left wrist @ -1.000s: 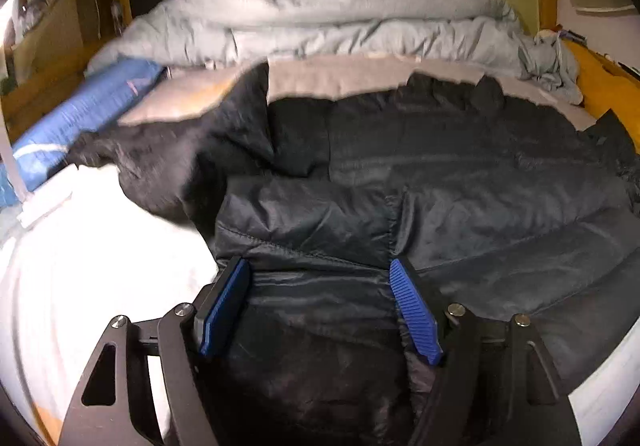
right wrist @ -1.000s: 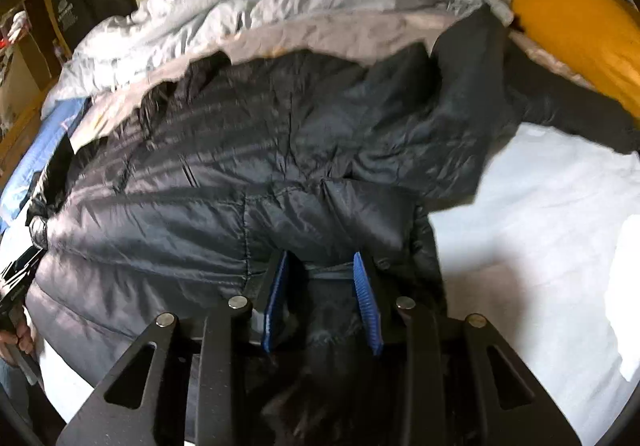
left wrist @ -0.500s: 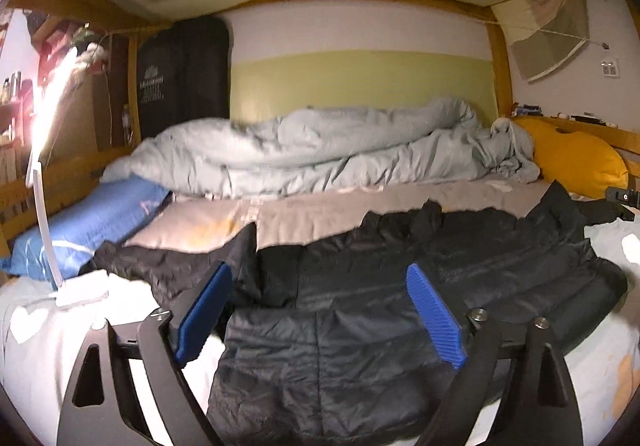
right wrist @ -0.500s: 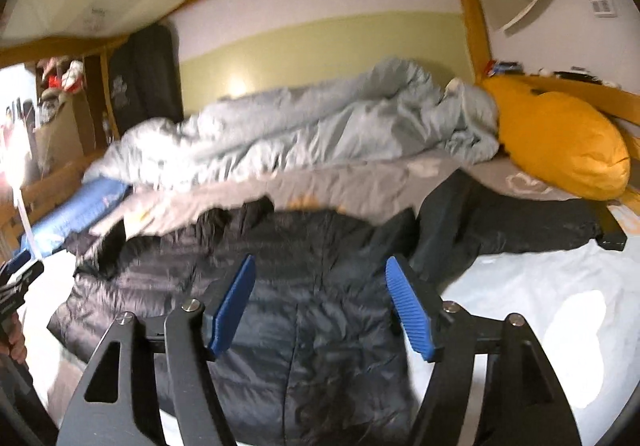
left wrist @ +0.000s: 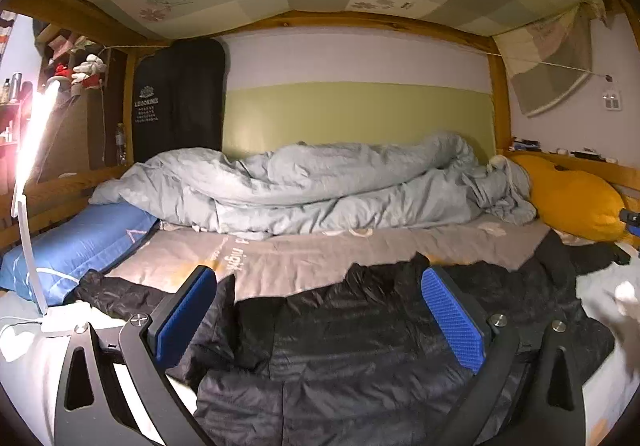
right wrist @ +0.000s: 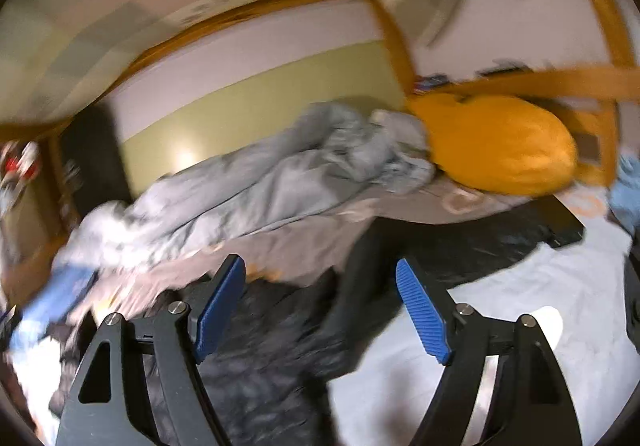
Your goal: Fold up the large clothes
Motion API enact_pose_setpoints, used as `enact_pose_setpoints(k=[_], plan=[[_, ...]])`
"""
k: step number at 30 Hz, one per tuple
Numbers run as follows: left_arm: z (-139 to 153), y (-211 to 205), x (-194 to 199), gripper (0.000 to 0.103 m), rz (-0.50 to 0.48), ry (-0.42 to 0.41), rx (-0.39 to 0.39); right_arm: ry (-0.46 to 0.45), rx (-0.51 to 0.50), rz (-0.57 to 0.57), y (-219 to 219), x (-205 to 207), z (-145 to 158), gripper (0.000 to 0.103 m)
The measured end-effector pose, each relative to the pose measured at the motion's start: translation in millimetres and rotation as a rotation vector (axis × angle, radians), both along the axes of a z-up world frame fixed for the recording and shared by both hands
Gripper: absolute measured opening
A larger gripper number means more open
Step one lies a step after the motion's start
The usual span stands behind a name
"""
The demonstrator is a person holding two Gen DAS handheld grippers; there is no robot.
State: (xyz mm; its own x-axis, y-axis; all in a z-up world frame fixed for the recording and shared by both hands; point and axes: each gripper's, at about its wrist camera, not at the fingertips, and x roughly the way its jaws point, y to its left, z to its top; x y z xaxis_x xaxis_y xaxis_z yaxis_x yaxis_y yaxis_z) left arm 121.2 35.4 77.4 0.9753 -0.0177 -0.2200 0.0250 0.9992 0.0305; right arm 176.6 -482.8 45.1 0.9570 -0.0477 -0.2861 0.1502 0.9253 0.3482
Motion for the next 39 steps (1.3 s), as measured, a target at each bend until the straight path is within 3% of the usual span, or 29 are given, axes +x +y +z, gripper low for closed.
enact_pose_setpoints(k=[6,8,13,17,21,24,25,26,27,29,31,35,39], plan=[[-32,9,27,0.103,0.026,0.066,0.004,0.171,0.142,-0.031,-61,58,-34,0.073],[-49,13,40,0.103,0.038,0.112,0.024,0.257,0.165,-0.028,-74,86,-52,0.065],[-84,27,66,0.103,0.071,0.212,0.026,0.417,0.381,-0.032,-111,130,-106,0.057],[-98,31,77,0.103,0.076,0.247,0.03,0.446,0.387,-0.097,-131,145,-127,0.057],[-102,30,78,0.103,0.072,0.248,0.045,0.407,0.412,-0.137,-150,152,-138,0.054],[-102,27,78,0.103,0.066,0.245,0.054,0.42,0.315,-0.199,-151,158,-139,0.033],[-101,26,78,0.103,0.066,0.244,0.057,0.428,0.294,-0.219,-151,159,-140,0.021],[-100,25,78,0.103,0.065,0.242,0.058,0.424,0.285,-0.231,-151,157,-136,0.006],[-98,24,76,0.103,0.063,0.238,0.057,0.413,0.275,-0.228,-151,155,-131,0.002],[-93,24,73,0.103,0.061,0.224,0.051,0.377,0.19,-0.252,-145,146,-110,0.002],[-87,25,68,0.103,0.062,0.21,0.039,0.281,0.13,-0.234,-132,129,-74,0.002],[-72,27,56,0.103,0.053,0.173,-0.001,0.105,0.056,-0.118,-80,94,-1,0.002],[-57,31,41,0.103,0.05,0.138,-0.024,0.024,-0.017,0.073,4,69,44,0.002]])
